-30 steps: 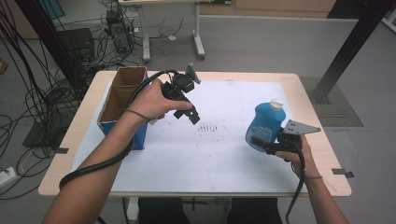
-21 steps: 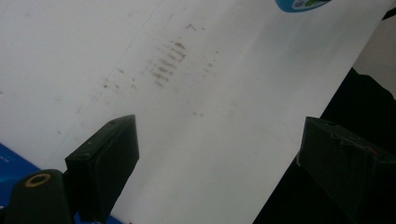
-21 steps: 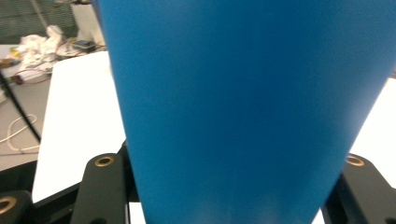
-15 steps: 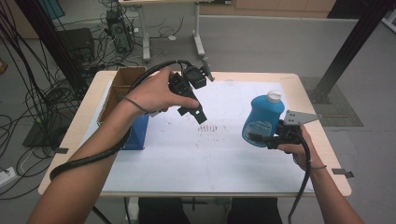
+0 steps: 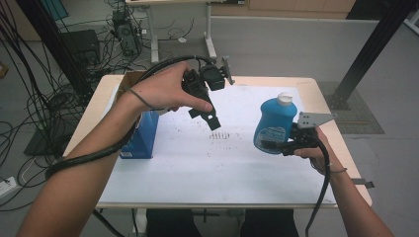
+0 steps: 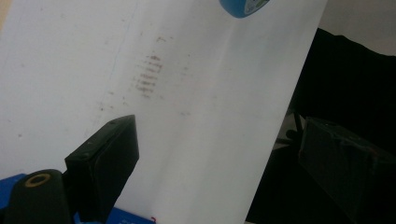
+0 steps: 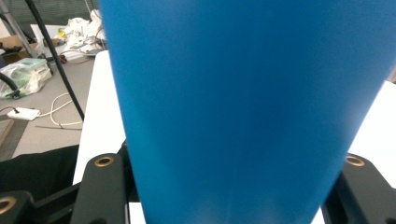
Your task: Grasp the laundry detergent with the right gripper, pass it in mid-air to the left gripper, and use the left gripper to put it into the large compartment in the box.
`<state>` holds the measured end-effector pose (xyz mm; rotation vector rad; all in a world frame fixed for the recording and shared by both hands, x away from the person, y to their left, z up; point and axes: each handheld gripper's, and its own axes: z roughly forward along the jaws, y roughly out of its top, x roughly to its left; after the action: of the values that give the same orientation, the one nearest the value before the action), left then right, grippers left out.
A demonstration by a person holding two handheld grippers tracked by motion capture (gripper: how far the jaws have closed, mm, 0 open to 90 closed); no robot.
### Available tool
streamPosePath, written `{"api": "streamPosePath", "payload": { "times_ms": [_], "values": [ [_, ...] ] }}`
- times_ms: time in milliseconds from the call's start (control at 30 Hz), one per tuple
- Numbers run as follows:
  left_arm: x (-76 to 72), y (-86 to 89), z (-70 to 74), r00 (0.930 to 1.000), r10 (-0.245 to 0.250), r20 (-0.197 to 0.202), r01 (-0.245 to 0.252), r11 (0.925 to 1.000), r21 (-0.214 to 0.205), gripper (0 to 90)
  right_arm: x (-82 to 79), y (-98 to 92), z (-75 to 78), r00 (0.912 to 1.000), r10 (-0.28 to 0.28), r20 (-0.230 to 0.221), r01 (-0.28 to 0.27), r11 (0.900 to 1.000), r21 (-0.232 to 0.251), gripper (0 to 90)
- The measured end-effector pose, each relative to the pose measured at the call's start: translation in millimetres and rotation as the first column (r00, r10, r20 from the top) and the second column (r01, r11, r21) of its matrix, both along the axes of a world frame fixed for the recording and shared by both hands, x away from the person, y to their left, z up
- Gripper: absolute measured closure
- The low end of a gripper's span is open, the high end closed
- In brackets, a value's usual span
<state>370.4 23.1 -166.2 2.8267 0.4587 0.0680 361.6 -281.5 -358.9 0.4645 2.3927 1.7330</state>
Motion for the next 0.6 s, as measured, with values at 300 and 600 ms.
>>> {"api": "streamPosePath", "payload": {
  "times_ms": [300,600],
  "values": [
    [-0.1,-3.8,6.9,0.9989,-0.044,0.013,0.044,0.9990,0.000,12.1,3.5,5.2,6.7,0.9988,0.049,-0.005,-0.049,0.9988,0.003,39.7],
    [1.2,-8.7,8.9,0.9967,-0.080,0.012,0.080,0.9967,0.014,12.2,4.9,12.2,11.7,0.9953,0.095,-0.015,-0.095,0.9954,0.009,39.7]
  ]
}}
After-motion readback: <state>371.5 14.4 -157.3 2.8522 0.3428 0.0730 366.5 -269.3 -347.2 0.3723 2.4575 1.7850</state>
